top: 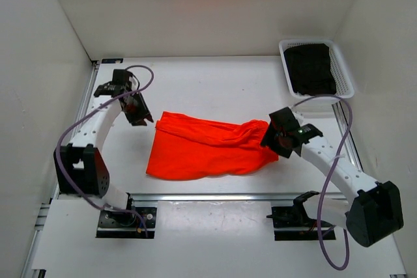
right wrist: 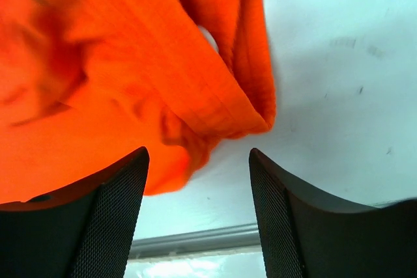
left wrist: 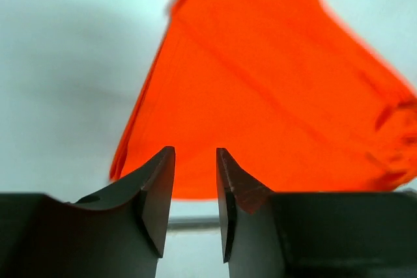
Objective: Fold and stack the shorts
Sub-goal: Fold the shorts
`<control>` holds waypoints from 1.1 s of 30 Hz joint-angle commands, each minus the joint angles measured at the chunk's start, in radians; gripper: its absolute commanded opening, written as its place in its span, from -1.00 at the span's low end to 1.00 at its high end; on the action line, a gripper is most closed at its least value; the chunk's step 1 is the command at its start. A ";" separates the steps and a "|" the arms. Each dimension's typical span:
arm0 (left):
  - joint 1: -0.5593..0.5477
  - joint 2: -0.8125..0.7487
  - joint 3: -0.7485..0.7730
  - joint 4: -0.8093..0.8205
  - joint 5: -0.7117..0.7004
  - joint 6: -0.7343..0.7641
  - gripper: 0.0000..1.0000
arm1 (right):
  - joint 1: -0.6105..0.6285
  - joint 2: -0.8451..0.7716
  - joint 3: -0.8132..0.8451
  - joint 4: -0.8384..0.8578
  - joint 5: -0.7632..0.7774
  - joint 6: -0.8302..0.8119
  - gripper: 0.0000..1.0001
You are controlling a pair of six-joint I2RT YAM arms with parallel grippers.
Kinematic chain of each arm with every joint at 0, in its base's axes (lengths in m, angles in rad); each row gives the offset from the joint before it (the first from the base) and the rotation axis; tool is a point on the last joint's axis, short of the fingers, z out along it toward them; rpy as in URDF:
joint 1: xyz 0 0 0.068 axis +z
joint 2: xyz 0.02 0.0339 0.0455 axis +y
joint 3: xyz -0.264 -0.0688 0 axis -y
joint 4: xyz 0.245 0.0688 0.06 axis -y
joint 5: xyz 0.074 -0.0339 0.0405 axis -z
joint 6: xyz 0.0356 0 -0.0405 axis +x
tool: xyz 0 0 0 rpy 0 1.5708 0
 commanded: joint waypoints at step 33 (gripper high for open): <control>-0.075 0.549 0.348 0.005 -0.146 0.078 -0.79 | -0.162 0.532 0.452 0.088 -0.075 -0.319 -1.00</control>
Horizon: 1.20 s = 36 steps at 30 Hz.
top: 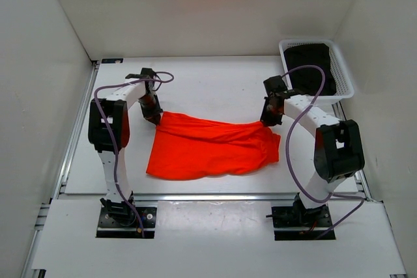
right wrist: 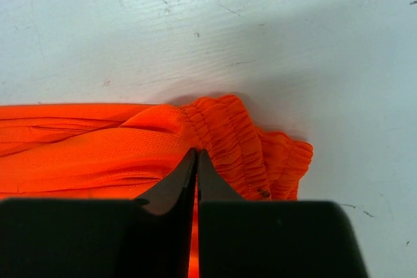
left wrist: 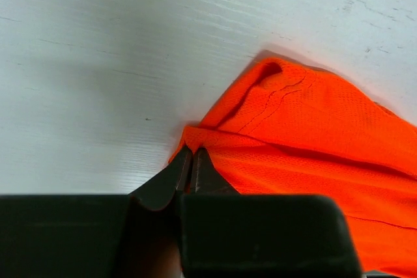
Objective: Fold and stack the shorts
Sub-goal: Fold the shorts
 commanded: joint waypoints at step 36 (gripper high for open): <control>-0.047 -0.323 -0.011 -0.048 -0.079 -0.005 0.82 | 0.021 -0.540 -0.291 -0.155 0.137 0.211 0.23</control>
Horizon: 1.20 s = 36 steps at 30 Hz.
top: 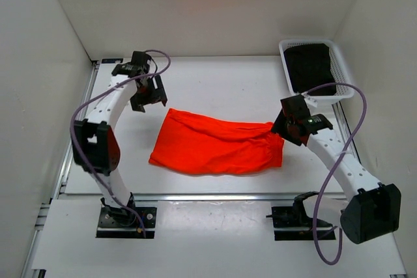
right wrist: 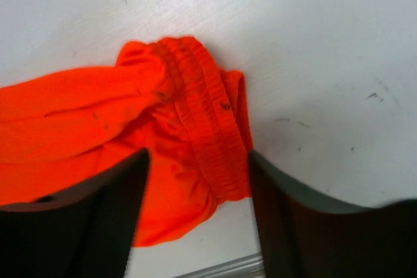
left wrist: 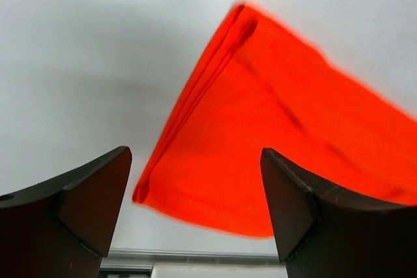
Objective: Fold and stack the shorts
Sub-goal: Fold the shorts
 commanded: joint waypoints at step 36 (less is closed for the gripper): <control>-0.003 -0.263 -0.492 0.125 0.053 -0.024 0.85 | -0.243 -0.404 -0.705 0.523 -0.283 0.435 -1.00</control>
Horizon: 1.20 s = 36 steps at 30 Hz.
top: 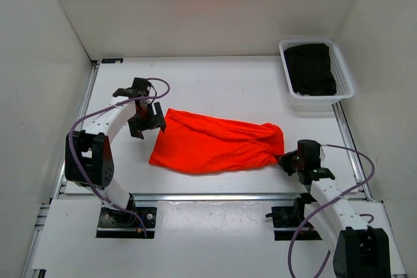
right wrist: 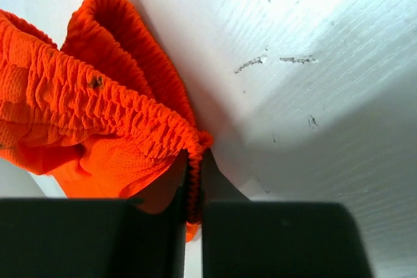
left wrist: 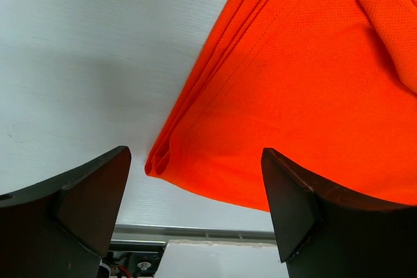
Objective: Fold and stack the shorts
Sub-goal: Fold the shorts
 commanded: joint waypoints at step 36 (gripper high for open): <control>-0.069 0.315 0.048 0.150 0.207 -0.075 0.31 | 0.720 0.624 1.179 -0.377 0.405 -0.659 -1.00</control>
